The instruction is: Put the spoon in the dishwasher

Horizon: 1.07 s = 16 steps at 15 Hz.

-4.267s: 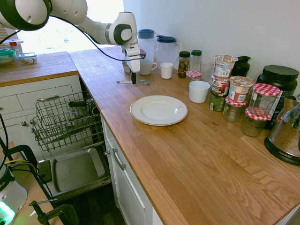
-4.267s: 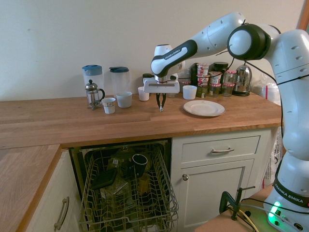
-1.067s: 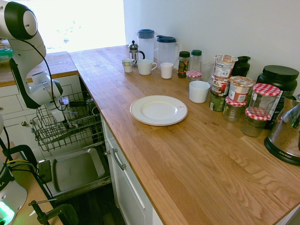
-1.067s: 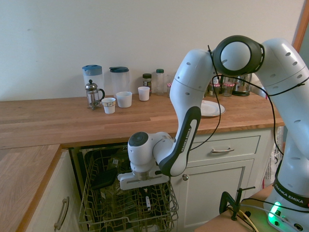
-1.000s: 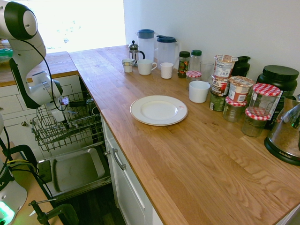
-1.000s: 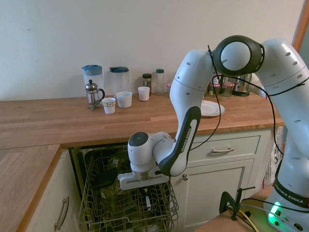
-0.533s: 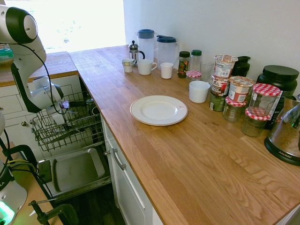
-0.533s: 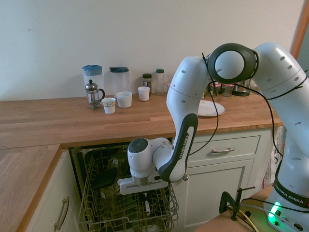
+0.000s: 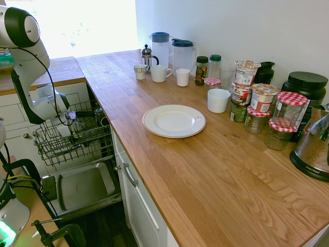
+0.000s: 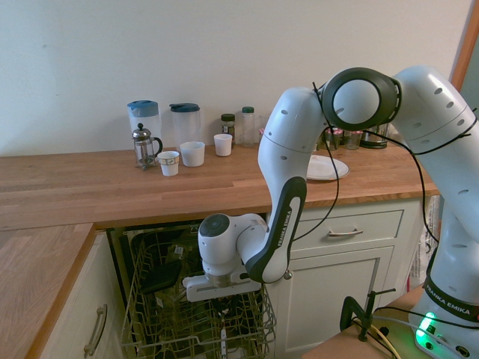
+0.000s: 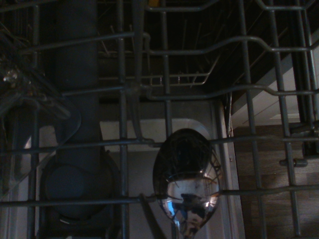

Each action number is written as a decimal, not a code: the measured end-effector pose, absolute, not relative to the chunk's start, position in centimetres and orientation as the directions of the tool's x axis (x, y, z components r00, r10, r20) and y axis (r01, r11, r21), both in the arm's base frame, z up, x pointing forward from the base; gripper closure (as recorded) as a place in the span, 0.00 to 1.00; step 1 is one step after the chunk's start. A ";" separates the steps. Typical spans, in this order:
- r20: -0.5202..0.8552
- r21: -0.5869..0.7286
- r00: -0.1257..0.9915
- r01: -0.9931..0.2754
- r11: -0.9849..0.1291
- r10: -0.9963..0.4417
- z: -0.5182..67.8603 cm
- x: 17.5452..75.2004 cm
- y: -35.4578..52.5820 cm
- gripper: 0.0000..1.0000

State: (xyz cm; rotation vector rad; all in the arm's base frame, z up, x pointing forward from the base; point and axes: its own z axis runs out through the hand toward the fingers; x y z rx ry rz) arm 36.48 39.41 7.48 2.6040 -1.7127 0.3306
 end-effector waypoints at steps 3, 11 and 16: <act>0.198 -0.128 0.385 -0.902 -0.413 -0.901 10.7 35.4 39.4 0.00; 0.265 -0.176 0.348 -0.899 -0.400 -0.899 22.4 31.8 40.6 0.00; 0.277 -0.176 0.335 -0.904 -0.390 -0.901 30.2 28.9 39.5 0.00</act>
